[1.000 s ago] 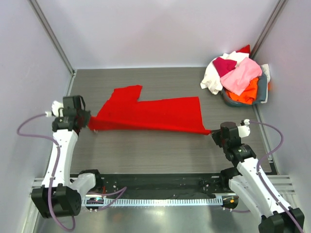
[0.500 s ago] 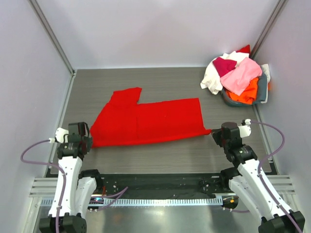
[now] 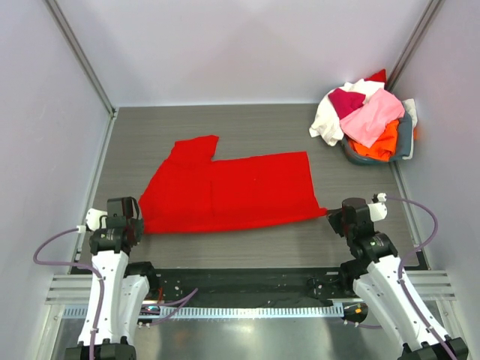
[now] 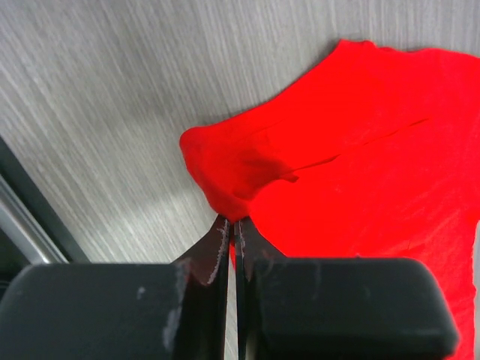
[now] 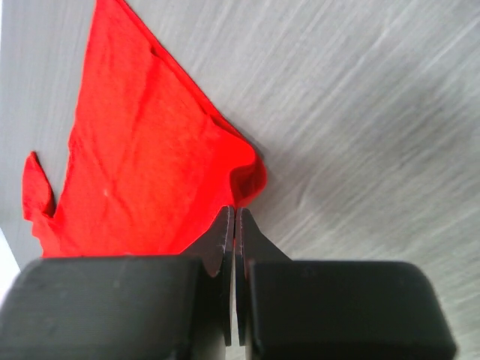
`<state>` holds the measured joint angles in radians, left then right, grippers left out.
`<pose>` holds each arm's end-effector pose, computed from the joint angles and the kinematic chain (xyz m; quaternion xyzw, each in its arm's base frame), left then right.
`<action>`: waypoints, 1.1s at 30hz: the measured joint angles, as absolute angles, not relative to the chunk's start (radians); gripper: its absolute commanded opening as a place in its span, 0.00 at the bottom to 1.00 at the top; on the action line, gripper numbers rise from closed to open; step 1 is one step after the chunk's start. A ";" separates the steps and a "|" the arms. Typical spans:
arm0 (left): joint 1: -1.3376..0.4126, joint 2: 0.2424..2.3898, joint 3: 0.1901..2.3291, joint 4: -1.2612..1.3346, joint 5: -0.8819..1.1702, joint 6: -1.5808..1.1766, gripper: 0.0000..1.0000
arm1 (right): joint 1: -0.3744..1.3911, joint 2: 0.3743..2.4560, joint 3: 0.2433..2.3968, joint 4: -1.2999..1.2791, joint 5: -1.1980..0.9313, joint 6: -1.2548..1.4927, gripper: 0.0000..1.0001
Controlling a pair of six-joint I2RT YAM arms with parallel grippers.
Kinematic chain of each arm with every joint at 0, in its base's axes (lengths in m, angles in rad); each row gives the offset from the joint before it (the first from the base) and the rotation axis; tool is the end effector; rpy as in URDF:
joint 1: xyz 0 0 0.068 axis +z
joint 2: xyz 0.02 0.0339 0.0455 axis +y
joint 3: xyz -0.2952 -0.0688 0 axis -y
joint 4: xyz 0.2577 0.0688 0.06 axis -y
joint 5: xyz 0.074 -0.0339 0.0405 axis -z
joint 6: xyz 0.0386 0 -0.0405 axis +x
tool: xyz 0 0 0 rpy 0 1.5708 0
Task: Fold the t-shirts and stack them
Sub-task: Fold the tshirt
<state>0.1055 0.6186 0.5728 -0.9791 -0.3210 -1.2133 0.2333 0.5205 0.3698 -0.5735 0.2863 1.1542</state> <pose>0.0953 0.0223 0.2383 -0.6164 0.7249 -0.0091 0.3073 0.1104 0.0150 0.2074 0.4535 0.7824 0.1600 0.3958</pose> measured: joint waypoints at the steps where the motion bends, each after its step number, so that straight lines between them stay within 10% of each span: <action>1: 0.105 0.617 0.573 -0.986 -0.319 -1.220 0.06 | 0.233 0.514 0.366 -0.584 0.283 1.154 0.06; 5: 0.106 0.596 0.574 -1.017 -0.310 -1.233 0.47 | 0.233 0.491 0.364 -0.627 0.271 1.164 0.54; 15: 0.108 0.577 0.805 -1.104 -0.315 -1.171 0.71 | 0.232 0.500 0.421 -0.678 0.251 1.099 0.48; 33: 0.109 1.304 1.000 -0.542 0.012 -0.859 0.85 | 0.231 1.375 0.947 -0.418 0.128 0.554 0.51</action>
<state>0.1093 1.3037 0.9997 -0.5423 0.0120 -0.8585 0.2314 1.3754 0.9470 -0.4179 0.1276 0.5537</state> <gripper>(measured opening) 0.853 0.504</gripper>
